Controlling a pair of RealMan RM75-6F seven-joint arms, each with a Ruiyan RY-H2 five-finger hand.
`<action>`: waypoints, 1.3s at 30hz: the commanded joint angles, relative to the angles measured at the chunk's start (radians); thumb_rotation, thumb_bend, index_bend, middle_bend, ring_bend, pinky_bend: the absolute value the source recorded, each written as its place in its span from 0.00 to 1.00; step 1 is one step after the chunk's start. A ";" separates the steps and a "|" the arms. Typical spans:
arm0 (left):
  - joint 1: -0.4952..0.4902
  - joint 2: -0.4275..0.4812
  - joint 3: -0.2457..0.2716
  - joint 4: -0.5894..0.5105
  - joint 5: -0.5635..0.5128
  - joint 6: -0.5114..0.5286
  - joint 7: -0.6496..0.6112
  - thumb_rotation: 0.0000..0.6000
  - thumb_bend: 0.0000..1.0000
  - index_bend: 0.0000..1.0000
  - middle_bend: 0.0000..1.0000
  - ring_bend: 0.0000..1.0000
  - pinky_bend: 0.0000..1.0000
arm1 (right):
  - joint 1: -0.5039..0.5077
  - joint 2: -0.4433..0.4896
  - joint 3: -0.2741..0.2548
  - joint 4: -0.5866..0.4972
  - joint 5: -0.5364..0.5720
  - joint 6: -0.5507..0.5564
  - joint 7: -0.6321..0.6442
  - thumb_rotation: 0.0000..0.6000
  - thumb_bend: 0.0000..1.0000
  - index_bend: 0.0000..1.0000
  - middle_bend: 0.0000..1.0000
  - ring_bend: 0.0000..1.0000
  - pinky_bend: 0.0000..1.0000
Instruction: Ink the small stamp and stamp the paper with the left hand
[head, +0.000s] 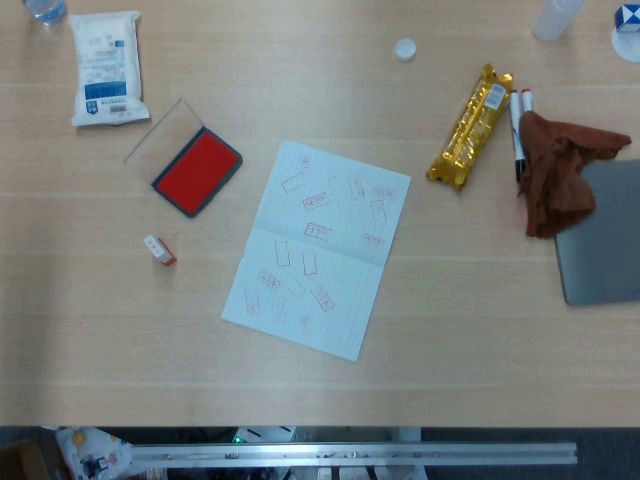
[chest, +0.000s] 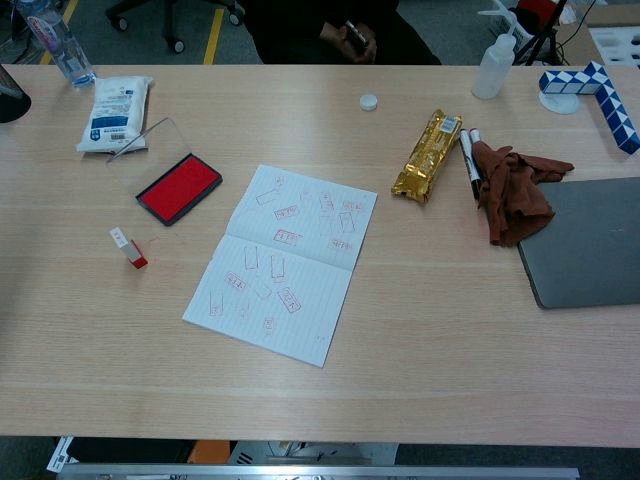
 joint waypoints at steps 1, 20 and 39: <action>-0.002 -0.002 -0.002 0.000 -0.003 -0.010 0.005 1.00 0.40 0.10 0.09 0.01 0.01 | 0.002 -0.001 0.001 0.002 0.001 -0.002 -0.002 1.00 0.16 0.31 0.36 0.30 0.32; -0.189 0.045 0.007 0.107 0.127 -0.303 -0.107 1.00 0.26 0.25 0.09 0.01 0.01 | 0.054 0.010 0.021 -0.036 -0.012 -0.043 -0.044 1.00 0.16 0.31 0.36 0.30 0.32; -0.391 -0.108 0.031 0.274 0.211 -0.538 -0.055 1.00 0.24 0.38 0.09 0.01 0.01 | 0.043 0.000 0.010 -0.029 0.005 -0.040 -0.054 1.00 0.16 0.31 0.36 0.30 0.32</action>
